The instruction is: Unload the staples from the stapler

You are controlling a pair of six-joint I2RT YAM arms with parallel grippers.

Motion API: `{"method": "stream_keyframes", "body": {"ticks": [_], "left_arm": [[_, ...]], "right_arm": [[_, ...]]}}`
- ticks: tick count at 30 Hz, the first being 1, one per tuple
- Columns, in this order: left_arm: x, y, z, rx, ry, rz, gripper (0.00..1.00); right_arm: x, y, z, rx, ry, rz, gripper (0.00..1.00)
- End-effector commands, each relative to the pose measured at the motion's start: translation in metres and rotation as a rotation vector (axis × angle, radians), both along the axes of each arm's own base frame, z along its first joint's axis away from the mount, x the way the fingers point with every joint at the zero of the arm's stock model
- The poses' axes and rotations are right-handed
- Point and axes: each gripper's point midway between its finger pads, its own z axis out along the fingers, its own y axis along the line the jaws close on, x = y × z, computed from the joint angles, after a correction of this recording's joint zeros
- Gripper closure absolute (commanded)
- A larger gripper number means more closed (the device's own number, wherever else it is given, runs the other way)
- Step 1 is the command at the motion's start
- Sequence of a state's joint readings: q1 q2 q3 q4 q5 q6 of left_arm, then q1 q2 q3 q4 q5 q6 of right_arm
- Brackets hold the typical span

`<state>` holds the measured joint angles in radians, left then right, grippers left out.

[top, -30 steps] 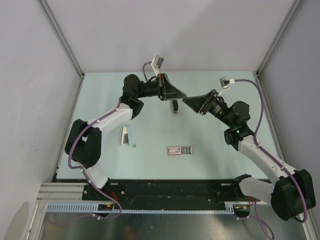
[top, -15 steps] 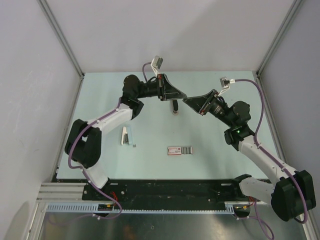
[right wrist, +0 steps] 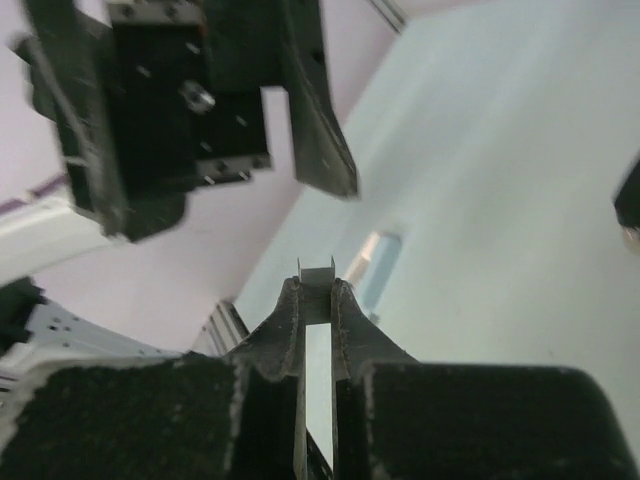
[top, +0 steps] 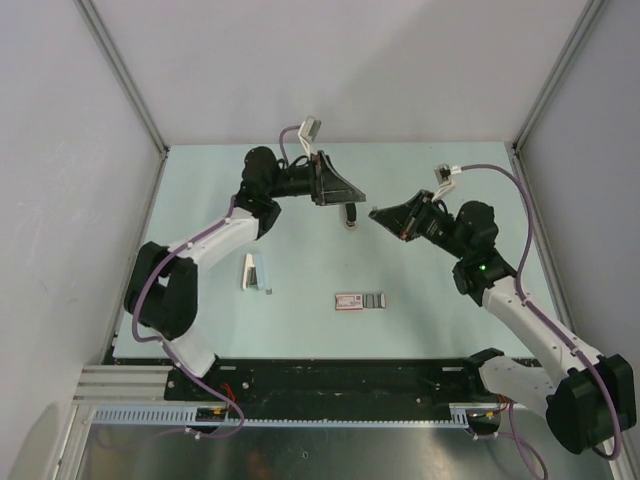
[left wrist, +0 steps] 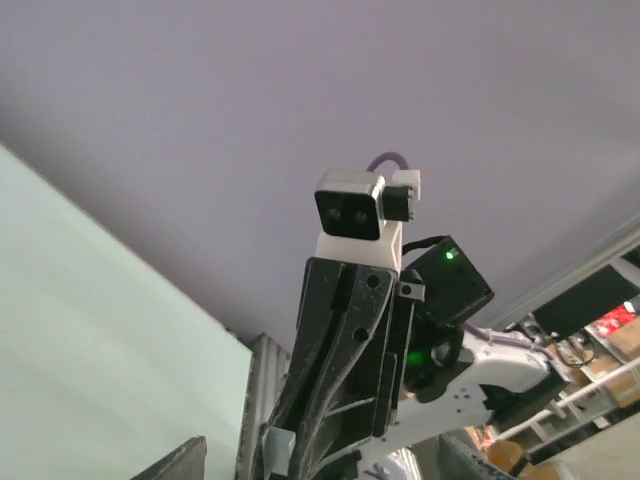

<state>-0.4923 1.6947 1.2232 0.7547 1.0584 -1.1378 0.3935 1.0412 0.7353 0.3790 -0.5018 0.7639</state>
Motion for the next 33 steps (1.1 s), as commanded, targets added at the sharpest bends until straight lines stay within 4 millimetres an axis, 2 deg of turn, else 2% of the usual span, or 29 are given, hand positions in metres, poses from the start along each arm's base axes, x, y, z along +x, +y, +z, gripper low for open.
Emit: {"method": "stream_keyframes", "body": {"ticks": [1,7,11,14,17,21,28,33], "left_arm": [[0.007,0.019,-0.001,0.088,-0.164,0.057,0.03],[0.037,0.042,-0.069,0.42,-0.228,0.201,0.01],[0.047,0.068,-0.117,0.65,-0.337,0.236,0.0],[0.047,0.089,-0.141,0.777,-0.436,0.246,0.01],[0.042,0.106,-0.154,0.859,-0.511,0.249,0.01],[0.033,0.118,-0.164,0.904,-0.543,0.239,0.01],[0.021,0.121,-0.178,0.91,-0.51,0.207,0.01],[0.019,0.119,-0.178,0.903,-0.501,0.201,0.0]], "right_arm": [[-0.008,-0.007,-0.038,-0.177,0.09,-0.04,1.0],[-0.021,-0.014,-0.099,-0.393,0.24,-0.122,1.0],[-0.032,-0.027,-0.153,-0.591,0.381,-0.264,1.0],[-0.043,-0.031,-0.184,-0.718,0.436,-0.343,1.0],[-0.055,-0.024,-0.2,-0.78,0.452,-0.366,1.0],[-0.06,-0.02,-0.214,-0.835,0.461,-0.395,1.0],[-0.061,-0.016,-0.232,-0.937,0.456,-0.413,1.0],[-0.062,-0.015,-0.239,-0.976,0.471,-0.409,1.0]]}}
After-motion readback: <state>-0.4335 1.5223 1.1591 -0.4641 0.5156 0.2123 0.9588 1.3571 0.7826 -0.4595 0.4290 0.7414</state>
